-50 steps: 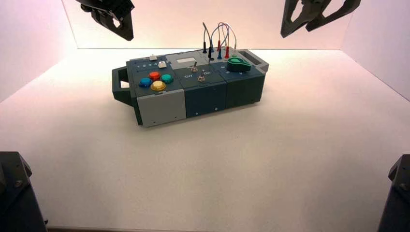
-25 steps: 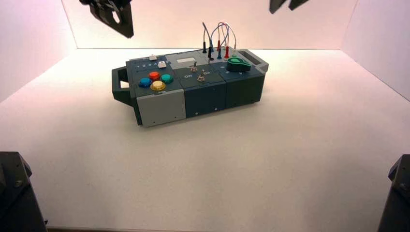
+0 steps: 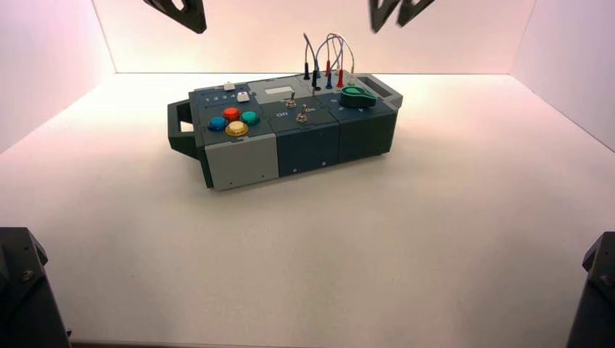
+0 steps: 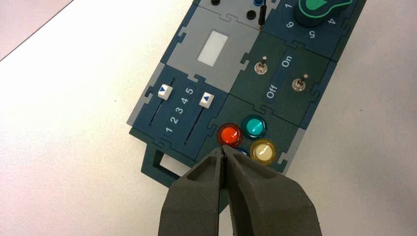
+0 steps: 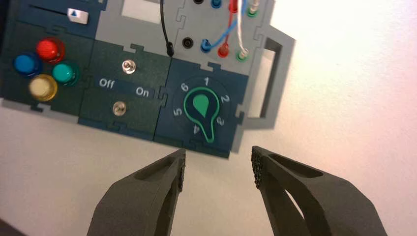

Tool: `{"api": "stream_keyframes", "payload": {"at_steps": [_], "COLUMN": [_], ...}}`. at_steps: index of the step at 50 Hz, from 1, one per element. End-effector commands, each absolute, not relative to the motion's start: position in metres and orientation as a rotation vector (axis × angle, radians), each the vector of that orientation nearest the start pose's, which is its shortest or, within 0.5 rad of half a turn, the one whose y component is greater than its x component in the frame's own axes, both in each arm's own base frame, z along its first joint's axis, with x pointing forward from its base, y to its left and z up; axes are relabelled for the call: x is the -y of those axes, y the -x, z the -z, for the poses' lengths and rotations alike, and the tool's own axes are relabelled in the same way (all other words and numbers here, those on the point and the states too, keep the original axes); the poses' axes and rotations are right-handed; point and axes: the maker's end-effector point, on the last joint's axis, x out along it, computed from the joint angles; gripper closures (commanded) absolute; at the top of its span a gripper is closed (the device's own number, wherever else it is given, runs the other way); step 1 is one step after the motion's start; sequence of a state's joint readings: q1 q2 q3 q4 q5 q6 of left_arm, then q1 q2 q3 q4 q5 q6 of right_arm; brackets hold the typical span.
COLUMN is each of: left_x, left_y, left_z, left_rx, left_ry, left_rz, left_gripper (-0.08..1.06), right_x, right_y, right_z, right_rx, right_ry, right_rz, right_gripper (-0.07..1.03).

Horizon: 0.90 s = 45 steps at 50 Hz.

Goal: Pull the red wire.

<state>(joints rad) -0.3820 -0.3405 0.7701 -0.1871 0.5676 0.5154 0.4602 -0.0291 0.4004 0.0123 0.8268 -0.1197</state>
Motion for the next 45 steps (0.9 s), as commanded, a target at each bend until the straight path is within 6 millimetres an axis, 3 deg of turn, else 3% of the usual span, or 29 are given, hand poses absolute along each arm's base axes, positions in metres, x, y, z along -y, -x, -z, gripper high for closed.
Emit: {"api": "stream_keyframes", "payload": {"at_steps": [1, 16, 28, 45], "left_x": [0.14, 0.141, 0.142, 0.142], "left_y": [-0.299, -0.3, -0.301, -0.303], "left_z": [-0.17, -0.173, -0.174, -0.176], "left_rx": [-0.863, -0.857, -0.853, -0.839], "left_ry": [-0.455, -0.446, -0.432, -0.431], "left_rz": [0.613, 0.608, 0.603, 0.601], "left_gripper": [1.01, 1.01, 1.01, 1.01], "right_x": [-0.188, -0.202, -0.212, -0.218], "right_y": [-0.371, -0.397, -0.414, -0.423], "right_z": [-0.159, -0.131, -0.119, -0.098], "right_rx": [-1.134, -1.188, -1.152, -1.168], "right_ry": [0.367, 0.261, 0.198, 0.191], "right_rz": [-0.486, -0.411, -0.39, -0.392], "right_gripper": [0.3, 0.32, 0.32, 0.39]}}
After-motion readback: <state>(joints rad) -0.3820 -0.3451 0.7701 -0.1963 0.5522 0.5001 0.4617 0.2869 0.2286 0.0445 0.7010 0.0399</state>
